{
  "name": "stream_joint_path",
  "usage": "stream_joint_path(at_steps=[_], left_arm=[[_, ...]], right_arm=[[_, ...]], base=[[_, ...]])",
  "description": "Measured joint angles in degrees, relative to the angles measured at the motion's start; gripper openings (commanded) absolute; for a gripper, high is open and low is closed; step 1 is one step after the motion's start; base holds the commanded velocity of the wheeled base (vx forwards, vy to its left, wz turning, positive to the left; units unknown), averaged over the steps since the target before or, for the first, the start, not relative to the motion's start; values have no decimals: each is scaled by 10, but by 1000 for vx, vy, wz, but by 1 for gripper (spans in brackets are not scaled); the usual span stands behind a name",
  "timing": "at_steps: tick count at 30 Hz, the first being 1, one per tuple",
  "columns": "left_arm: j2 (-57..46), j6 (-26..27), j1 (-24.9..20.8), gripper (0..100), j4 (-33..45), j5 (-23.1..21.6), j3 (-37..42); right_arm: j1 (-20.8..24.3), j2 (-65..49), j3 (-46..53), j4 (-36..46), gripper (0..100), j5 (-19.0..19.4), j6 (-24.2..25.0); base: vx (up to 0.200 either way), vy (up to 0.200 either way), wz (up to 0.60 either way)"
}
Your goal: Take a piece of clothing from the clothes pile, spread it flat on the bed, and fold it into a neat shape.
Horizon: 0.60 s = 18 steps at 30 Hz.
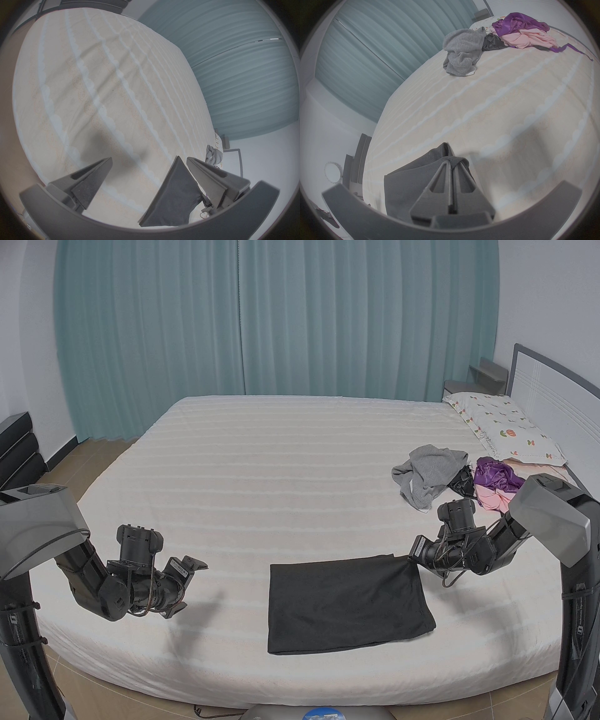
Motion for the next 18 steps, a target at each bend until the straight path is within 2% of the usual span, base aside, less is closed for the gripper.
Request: stream_joint_path(at_steps=[12,13,18], left_arm=[[0,0,0,100,0,0,0],[0,0,0,100,0,0,0],[0,0,0,100,0,0,0]], right_arm=[[-10,0,3,2,0,-2,-3],[-10,0,4,2,100,-2,-4],[-11,-2,13,-4,100,2,-7]], base=[[0,0,0],[0,0,0],[0,0,0]])
